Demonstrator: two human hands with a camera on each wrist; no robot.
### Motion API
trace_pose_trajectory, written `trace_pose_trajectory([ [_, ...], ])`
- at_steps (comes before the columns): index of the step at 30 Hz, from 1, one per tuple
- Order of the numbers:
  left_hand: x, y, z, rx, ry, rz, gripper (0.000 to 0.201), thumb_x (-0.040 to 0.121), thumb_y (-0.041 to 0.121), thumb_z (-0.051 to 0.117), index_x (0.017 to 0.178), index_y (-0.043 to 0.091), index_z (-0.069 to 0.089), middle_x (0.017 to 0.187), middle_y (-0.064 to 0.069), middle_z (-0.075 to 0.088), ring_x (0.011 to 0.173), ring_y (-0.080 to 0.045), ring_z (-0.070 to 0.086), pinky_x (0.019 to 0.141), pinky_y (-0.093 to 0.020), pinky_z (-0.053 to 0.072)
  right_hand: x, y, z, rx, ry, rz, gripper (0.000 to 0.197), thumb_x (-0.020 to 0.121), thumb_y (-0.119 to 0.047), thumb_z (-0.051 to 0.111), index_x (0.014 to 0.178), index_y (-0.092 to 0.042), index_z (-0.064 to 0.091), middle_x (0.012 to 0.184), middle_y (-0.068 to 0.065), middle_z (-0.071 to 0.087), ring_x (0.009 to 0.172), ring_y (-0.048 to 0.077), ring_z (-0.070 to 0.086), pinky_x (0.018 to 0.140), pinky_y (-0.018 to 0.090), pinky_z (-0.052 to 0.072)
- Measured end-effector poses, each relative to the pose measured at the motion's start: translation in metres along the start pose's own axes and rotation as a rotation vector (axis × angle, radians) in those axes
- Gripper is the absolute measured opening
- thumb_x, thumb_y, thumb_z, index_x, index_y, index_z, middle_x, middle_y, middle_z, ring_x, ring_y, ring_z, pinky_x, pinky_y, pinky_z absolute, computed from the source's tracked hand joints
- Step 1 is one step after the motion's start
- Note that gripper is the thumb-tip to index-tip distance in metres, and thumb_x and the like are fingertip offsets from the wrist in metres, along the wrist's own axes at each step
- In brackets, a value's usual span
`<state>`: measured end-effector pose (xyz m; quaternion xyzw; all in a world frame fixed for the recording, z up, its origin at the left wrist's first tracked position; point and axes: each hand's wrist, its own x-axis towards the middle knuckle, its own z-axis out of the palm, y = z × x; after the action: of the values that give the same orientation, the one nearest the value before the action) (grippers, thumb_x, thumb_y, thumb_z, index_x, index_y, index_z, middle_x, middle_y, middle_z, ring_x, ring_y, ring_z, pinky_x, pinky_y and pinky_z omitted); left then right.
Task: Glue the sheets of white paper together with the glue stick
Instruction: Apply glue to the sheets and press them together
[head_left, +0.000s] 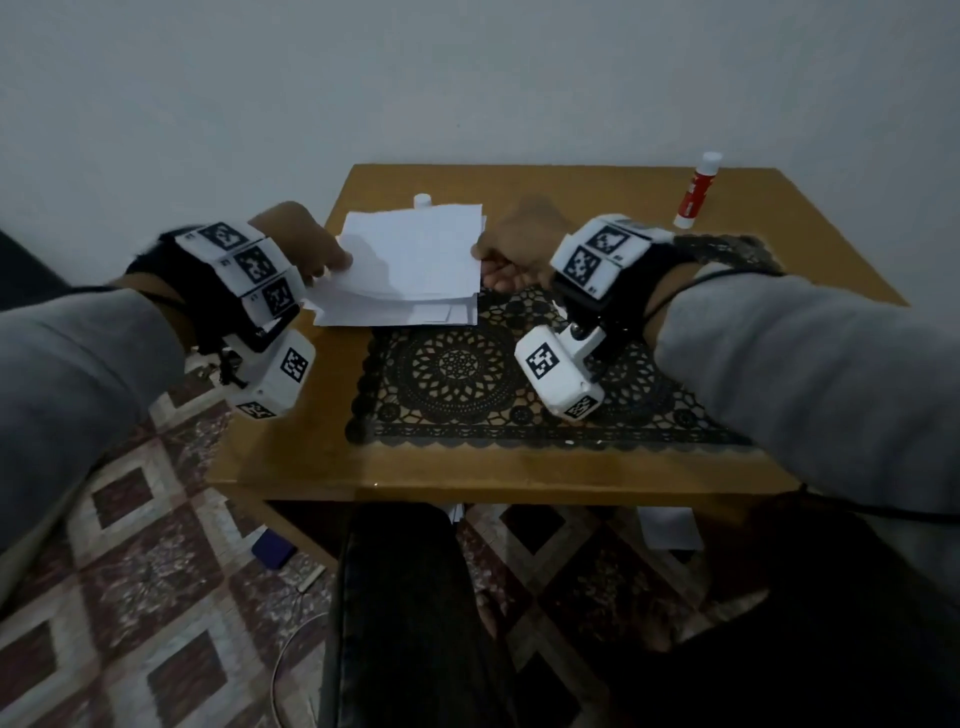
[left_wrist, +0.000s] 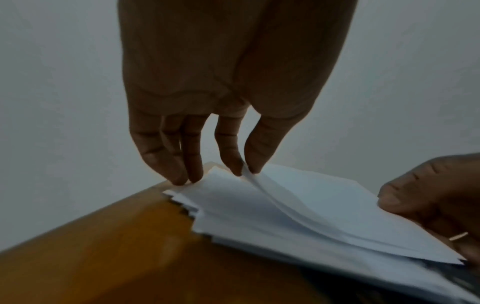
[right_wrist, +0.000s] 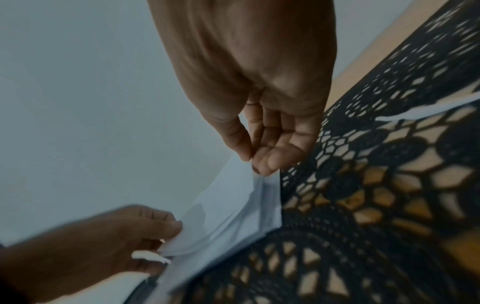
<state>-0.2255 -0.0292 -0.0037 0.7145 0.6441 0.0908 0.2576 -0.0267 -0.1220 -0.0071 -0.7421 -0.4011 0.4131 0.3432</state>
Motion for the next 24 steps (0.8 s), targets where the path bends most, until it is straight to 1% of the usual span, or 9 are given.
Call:
trace_pose_trajectory([
  [2,0.003,-0.004,0.006,0.098,-0.023,-0.003,0.030,0.084,0.019,0.069,0.067,-0.001,0.056,0.068,-0.014,0.056,0.071,-0.027,0.055,0.071,-0.034,0.045,0.005,0.002,0.009,-0.085,-0.001,0.026,0.022,0.091,-0.008,0.059,0.070,-0.006,0.054,0.065,0.011,0.058,0.046,0.016,0.057,0.051,0.023,0.053],
  [4,0.004,-0.004,0.010,0.166,-0.014,0.005,0.031,0.083,0.022,0.071,0.074,-0.004,0.056,0.065,-0.012,0.052,0.071,-0.027,0.053,0.067,-0.033,0.040,0.009,0.003,0.014,-0.185,0.073,-0.012,0.018,0.086,-0.007,0.065,0.071,-0.001,0.057,0.078,0.019,0.068,0.065,0.027,0.070,0.072,0.039,0.060],
  [6,0.007,-0.003,0.012,0.177,-0.022,0.005,0.035,0.082,0.022,0.072,0.066,-0.003,0.054,0.061,-0.011,0.048,0.065,-0.025,0.050,0.063,-0.032,0.036,0.007,0.000,0.016,-0.204,0.097,-0.025,0.023,0.085,-0.006,0.066,0.067,-0.002,0.053,0.093,0.024,0.070,0.082,0.034,0.072,0.080,0.047,0.058],
  [10,0.013,0.001,0.011,-0.026,-0.097,-0.076,0.040,0.078,0.019,0.077,0.049,0.005,0.053,0.062,-0.011,0.055,0.071,-0.025,0.053,0.068,-0.031,0.041,0.007,-0.004,0.012,-0.070,0.076,-0.007,0.014,0.087,-0.005,0.065,0.079,0.001,0.055,0.100,0.018,0.067,0.080,0.032,0.070,0.054,0.033,0.059],
  [13,0.006,0.012,0.008,-0.061,-0.130,-0.116,0.030,0.082,0.024,0.073,0.097,0.000,0.064,0.115,-0.018,0.062,0.114,-0.031,0.057,0.099,-0.041,0.045,0.004,-0.002,0.010,0.085,0.053,0.017,0.017,0.085,-0.002,0.066,0.100,0.004,0.061,0.110,0.019,0.064,0.090,0.033,0.068,0.071,0.047,0.060],
  [15,-0.006,0.021,0.007,-0.053,-0.159,-0.130,0.049,0.090,0.023,0.063,0.132,0.003,0.049,0.146,-0.018,0.040,0.135,-0.032,0.038,0.111,-0.040,0.030,0.001,0.000,0.009,0.150,0.032,0.016,0.014,0.085,-0.002,0.065,0.096,0.003,0.059,0.109,0.017,0.060,0.090,0.032,0.067,0.071,0.047,0.060],
  [18,-0.008,0.025,0.009,-0.052,-0.173,-0.150,0.057,0.095,0.023,0.056,0.143,0.005,0.033,0.153,-0.013,0.030,0.140,-0.029,0.029,0.114,-0.040,0.024,-0.005,0.001,0.004,0.219,-0.026,0.040,0.011,0.086,-0.004,0.063,0.091,0.001,0.053,0.110,0.018,0.057,0.088,0.031,0.065,0.061,0.041,0.058],
  [21,-0.013,0.030,0.006,-0.076,-0.161,-0.157,0.056,0.094,0.023,0.058,0.143,0.007,0.036,0.152,-0.012,0.033,0.138,-0.029,0.033,0.112,-0.041,0.027,-0.011,0.004,-0.001,0.263,-0.082,0.069,0.027,0.089,-0.007,0.059,0.113,0.004,0.049,0.123,0.022,0.053,0.094,0.034,0.063,0.060,0.040,0.058],
  [24,-0.015,0.038,0.003,-0.024,-0.151,-0.126,0.059,0.096,0.022,0.054,0.145,0.002,0.029,0.152,-0.015,0.029,0.139,-0.031,0.029,0.113,-0.040,0.025,-0.012,0.008,-0.004,0.296,-0.124,0.081,0.050,0.091,-0.010,0.057,0.134,0.008,0.039,0.134,0.027,0.048,0.108,0.039,0.059,0.080,0.046,0.057],
])
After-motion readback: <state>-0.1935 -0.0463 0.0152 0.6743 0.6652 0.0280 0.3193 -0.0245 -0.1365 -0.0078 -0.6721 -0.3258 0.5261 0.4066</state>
